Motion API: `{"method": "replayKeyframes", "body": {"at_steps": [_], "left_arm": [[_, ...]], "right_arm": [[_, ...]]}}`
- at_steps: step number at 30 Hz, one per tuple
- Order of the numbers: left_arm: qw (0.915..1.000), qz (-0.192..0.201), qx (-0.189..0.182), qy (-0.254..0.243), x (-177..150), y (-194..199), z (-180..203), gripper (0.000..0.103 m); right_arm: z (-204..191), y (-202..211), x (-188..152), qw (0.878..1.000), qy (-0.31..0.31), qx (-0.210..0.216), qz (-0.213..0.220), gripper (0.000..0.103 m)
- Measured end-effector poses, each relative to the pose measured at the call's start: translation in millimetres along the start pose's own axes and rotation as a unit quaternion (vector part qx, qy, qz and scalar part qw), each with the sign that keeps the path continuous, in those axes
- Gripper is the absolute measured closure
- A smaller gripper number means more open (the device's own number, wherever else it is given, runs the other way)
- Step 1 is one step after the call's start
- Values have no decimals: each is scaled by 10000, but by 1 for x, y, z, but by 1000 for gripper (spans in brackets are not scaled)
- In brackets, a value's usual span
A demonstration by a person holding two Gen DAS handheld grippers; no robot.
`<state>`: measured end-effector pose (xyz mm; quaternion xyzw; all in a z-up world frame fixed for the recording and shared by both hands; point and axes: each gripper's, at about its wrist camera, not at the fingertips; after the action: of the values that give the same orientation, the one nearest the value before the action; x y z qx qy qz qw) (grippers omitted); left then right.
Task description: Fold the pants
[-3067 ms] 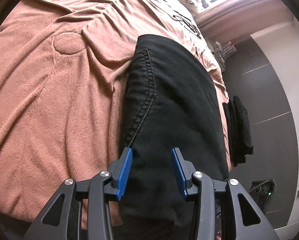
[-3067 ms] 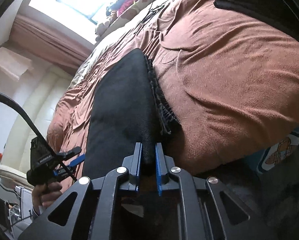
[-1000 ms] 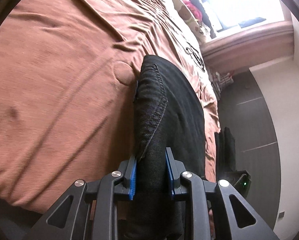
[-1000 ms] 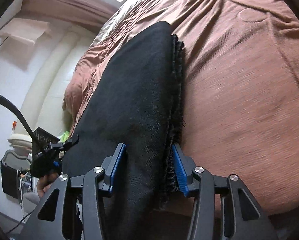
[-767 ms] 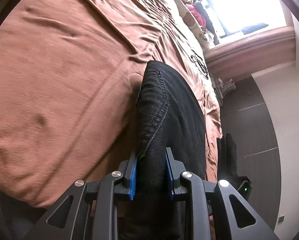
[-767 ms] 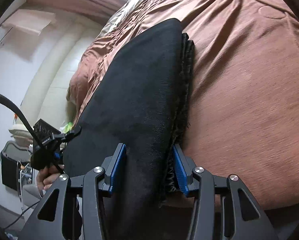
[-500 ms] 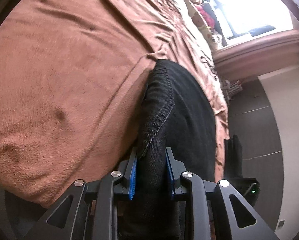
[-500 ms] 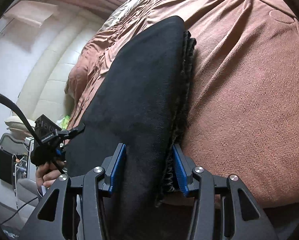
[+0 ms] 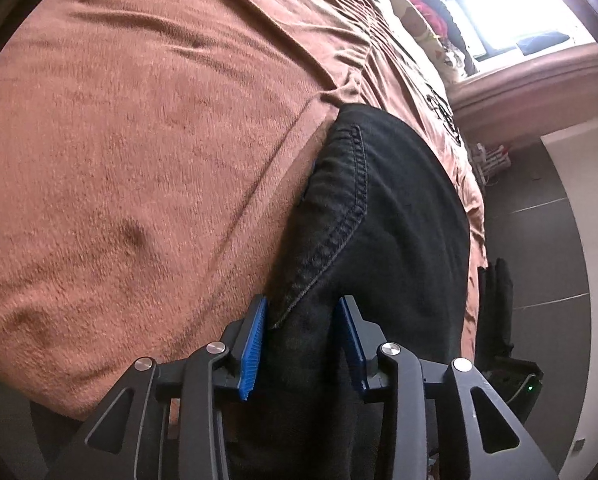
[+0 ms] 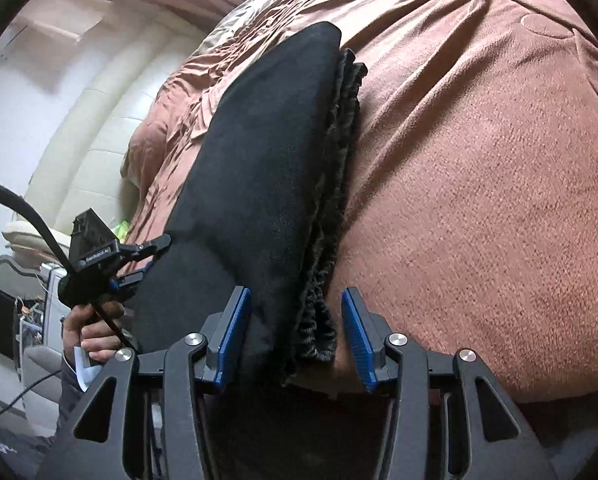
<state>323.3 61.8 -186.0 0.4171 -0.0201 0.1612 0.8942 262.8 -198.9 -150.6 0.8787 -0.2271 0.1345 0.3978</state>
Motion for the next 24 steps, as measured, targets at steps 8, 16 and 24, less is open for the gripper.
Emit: {"method": "replayKeyframes", "body": {"at_steps": [8,16,24], "left_arm": [[9998,57,161,37,16,-2,0,60],[10000,14,47,71,28,-13,-2,60],[10000,-56,-65,11,39,-21,3,59]], "right_arm": [[15,-11,14,9980,-382,504,94,57],[31,-27,28,9946,-640,812,-9,54],[37,-33,34,9932,-738,904,-45,41]]}}
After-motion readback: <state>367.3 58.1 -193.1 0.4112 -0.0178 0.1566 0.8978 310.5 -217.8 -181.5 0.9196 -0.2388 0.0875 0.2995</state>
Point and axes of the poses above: each gripper's, at about its wrist camera, not at the fingertips, and y roughly against the way its jaws point, z to its right, x to its top, and after that the axes turned 2 degrees about -z, right-handed
